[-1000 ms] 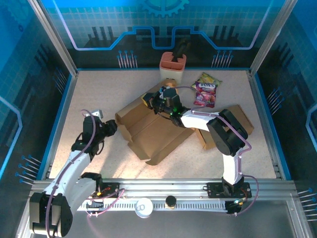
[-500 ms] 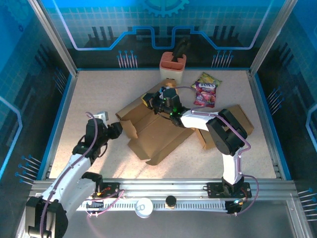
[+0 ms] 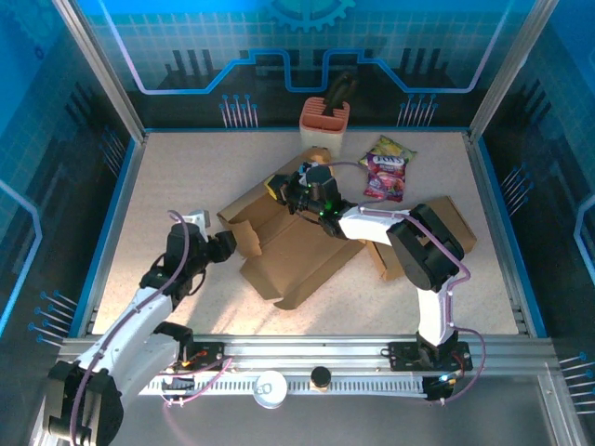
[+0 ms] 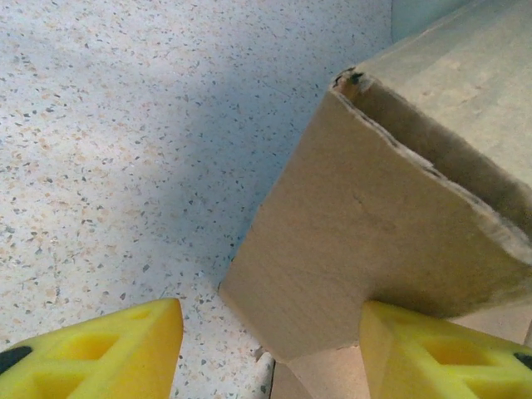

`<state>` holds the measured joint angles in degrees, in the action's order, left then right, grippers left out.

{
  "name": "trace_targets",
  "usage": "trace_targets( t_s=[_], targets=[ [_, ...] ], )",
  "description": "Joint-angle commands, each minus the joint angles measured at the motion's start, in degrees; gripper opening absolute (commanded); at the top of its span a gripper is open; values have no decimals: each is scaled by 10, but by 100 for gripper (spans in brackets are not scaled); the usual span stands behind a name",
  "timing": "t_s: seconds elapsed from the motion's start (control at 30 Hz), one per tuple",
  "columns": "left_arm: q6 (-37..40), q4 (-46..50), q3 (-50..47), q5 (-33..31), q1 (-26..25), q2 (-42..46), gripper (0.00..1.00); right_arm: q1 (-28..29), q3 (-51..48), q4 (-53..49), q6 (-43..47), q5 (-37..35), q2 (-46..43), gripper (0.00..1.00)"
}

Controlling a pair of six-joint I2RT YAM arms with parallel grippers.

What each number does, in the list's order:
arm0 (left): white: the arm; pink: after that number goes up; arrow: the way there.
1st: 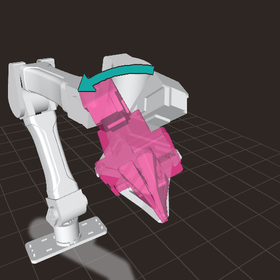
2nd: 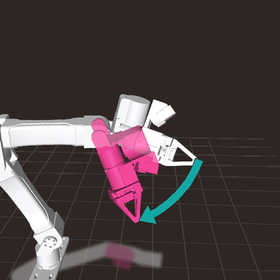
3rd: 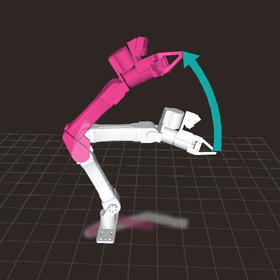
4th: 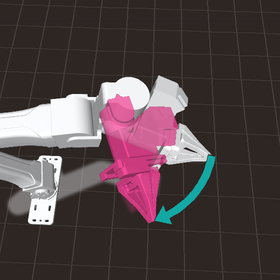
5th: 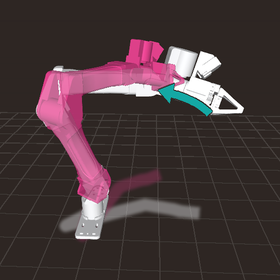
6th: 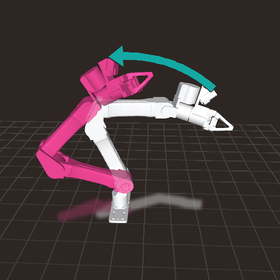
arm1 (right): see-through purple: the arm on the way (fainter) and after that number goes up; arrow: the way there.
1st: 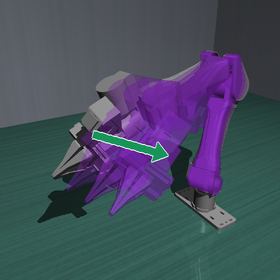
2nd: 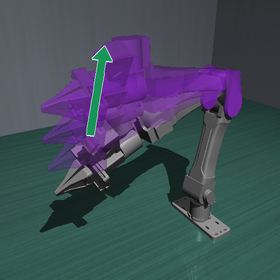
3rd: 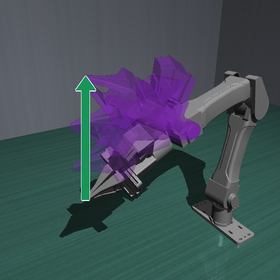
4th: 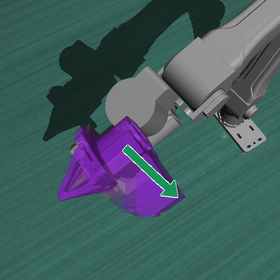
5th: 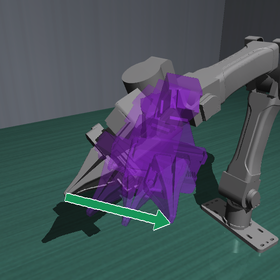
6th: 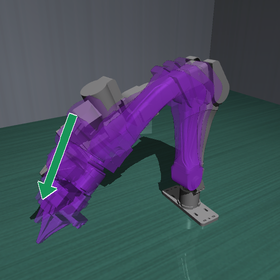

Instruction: Fold the paper box

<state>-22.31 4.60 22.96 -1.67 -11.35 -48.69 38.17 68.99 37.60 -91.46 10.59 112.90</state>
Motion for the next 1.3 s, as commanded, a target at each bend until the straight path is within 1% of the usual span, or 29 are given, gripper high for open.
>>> trace_targets(
  t_s=[0.0, 0.23, 0.43, 0.53, 0.7, 0.8, 1.0, 1.1, 1.27],
  targets=[
    [13, -12, 3, -4, -13, -14, 60, -4, -10, 35, -4, 6, 8, 0],
    [9, -6, 6, -34, -45, -17, 62, -4, -36, 70, -8, -1, 8, 0],
    [6, -9, 6, -46, -73, -27, 62, -4, -48, 98, -21, 0, 17, 0],
    [6, -18, -1, -65, -91, -22, 62, -5, -44, 98, -23, 1, 19, 0],
    [17, -33, -5, -66, -108, -9, 62, -6, -39, 90, -21, 3, 16, 0],
    [29, -18, 4, -86, -109, -19, 62, -7, -40, 91, -21, 4, 15, 0],
    [39, -21, 22, -102, -109, -63, 59, -6, -48, 99, -21, 7, 15, 0],
    [41, -28, 27, -103, -109, -83, 57, -6, -56, 110, -20, 11, 18, 0],
    [50, -46, 29, -101, -109, -91, 54, -4, -75, 139, -18, 13, 26, 0]
  ],
)
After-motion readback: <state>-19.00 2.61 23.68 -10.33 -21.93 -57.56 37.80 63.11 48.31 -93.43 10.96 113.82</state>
